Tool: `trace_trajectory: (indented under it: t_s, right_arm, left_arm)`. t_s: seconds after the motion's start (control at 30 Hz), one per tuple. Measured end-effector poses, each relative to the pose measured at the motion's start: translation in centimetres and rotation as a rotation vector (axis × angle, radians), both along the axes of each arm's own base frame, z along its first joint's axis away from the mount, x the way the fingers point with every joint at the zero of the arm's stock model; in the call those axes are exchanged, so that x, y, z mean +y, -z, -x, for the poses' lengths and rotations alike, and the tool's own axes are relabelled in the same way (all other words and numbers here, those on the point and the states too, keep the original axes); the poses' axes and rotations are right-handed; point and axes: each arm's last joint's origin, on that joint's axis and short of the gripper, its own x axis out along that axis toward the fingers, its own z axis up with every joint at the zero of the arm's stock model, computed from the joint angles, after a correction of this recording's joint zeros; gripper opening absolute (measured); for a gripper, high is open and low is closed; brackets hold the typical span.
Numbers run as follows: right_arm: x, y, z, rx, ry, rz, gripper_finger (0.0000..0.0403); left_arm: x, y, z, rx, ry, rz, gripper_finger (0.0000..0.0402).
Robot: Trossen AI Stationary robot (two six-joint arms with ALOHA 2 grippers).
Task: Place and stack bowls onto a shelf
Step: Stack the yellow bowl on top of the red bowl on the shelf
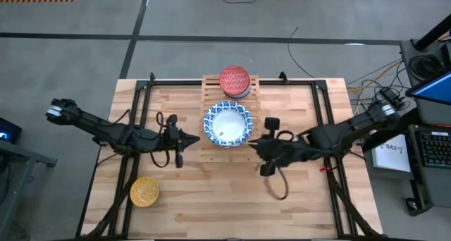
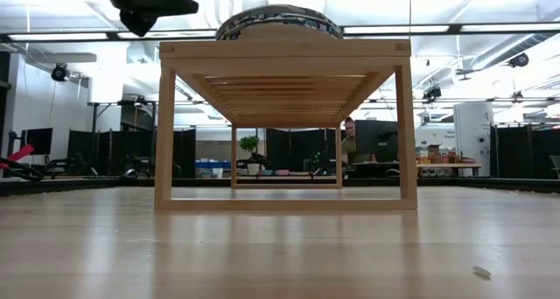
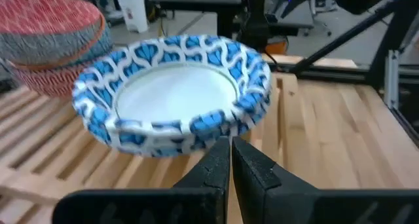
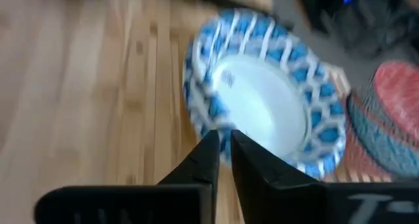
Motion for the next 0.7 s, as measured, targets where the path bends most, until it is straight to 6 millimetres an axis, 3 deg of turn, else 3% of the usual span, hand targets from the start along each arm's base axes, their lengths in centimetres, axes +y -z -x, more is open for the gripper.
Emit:
trace_trajectory:
  t_s: [0.2,0.33,0.53,0.7]
  right_arm:
    - [-1.8,2.1,2.0,-0.296,-0.024,-0.018,0.0009]
    - [-2.2,2.8,4.2,-0.390,-0.043,-0.068,0.0009]
    - [-1.8,4.5,6.8,-0.479,-0.123,-0.092,0.0009]
    - [-1.3,5.4,7.7,-0.527,-0.173,-0.088,0.0009]
  left_arm:
    - [0.2,-0.4,-0.4,-0.021,-0.006,-0.028,0.0000]
    - [-0.2,-1.7,0.4,0.059,0.068,0.113,0.0000]
    - [-0.9,-1.5,2.4,0.535,0.121,0.531,0.0000]
    - [-1.3,1.1,4.0,0.934,0.029,0.558,0.0000]
